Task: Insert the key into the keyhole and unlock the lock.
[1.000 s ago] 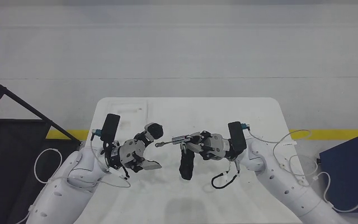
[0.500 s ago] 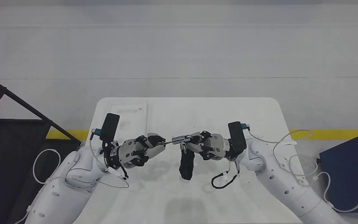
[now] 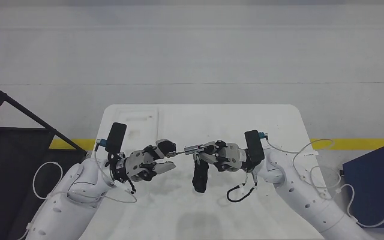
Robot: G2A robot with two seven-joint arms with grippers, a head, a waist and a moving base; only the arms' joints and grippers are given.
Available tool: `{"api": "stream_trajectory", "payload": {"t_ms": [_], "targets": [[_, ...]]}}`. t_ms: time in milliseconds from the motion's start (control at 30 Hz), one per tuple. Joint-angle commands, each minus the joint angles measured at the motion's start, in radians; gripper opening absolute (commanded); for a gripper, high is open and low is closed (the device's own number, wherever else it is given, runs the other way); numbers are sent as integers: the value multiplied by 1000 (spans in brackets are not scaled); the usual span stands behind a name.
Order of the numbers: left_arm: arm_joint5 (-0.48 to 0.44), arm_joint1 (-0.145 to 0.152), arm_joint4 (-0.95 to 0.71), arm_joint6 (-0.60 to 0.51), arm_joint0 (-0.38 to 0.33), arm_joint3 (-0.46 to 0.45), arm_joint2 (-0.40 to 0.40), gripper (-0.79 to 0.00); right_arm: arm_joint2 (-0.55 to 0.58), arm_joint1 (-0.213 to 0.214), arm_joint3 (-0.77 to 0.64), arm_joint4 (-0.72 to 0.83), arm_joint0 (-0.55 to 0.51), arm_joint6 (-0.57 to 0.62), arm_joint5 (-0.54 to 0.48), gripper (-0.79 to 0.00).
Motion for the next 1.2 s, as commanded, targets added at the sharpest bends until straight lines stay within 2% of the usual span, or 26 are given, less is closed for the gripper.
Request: {"api": "stream_trajectory", "payload": {"t_ms": [0,267,333,367,400,467,500,867,1167], "targets": [[0,-1,2,-2,0,1,0,-419,0,0,0,0,0,0,0,-785],[4,-4,8,-7,-1,6,2,-468,0,0,0,0,0,0,0,-785],[5,-4,11,-10,-2,5,2,-523,0,0,0,0,0,0,0,-785],[4,-4,17,-12,-3,4,-1,-570,0,0,0,0,0,0,0,-785],[3,-4,28,-15,-6,2,-4,-665,0,0,0,0,0,0,0,-785],[0,-5,54,-13,-7,1,-8,-773,0,0,0,0,0,0,0,-785],[-4,-6,63,-14,-8,1,-8,-785,0,0,0,0,0,0,0,-785],[-22,-18,185,54,-20,-28,-20,-785,0,0,0,0,0,0,0,-785],[-22,-27,485,160,-37,-88,-40,-785,0,0,0,0,0,0,0,-785]]}}
